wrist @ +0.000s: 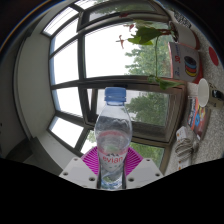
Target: Pour water
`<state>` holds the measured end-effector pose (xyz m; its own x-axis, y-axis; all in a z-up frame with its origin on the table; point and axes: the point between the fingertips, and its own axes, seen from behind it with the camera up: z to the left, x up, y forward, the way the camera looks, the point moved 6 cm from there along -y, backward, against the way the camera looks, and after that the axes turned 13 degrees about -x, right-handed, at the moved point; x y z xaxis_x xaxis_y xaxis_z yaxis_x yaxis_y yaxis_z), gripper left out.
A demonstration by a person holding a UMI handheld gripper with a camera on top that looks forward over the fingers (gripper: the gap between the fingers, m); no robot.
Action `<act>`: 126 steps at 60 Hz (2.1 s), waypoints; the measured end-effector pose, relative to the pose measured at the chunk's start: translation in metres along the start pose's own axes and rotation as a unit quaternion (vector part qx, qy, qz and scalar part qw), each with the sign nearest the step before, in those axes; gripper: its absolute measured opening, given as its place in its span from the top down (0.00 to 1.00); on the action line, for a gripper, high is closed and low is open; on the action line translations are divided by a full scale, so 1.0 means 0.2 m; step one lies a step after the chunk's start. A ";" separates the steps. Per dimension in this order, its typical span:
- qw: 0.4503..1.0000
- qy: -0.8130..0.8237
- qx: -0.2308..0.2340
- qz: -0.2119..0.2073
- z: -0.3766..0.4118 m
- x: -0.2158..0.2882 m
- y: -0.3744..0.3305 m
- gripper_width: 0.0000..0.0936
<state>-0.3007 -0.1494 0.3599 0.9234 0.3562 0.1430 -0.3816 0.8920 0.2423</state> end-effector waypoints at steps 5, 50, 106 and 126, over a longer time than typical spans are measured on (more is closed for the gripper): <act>0.991 0.135 0.013 0.005 -0.13 0.14 0.15 0.71; 0.994 0.111 -0.010 0.011 -0.23 0.55 0.38 0.71; 0.686 -0.640 -0.345 0.020 -1.63 1.58 -0.10 0.71; 0.658 -0.650 -0.379 0.022 -1.61 1.57 -0.16 0.15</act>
<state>0.0144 0.0240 0.0874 -0.0913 0.2872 0.9535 0.1783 0.9467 -0.2681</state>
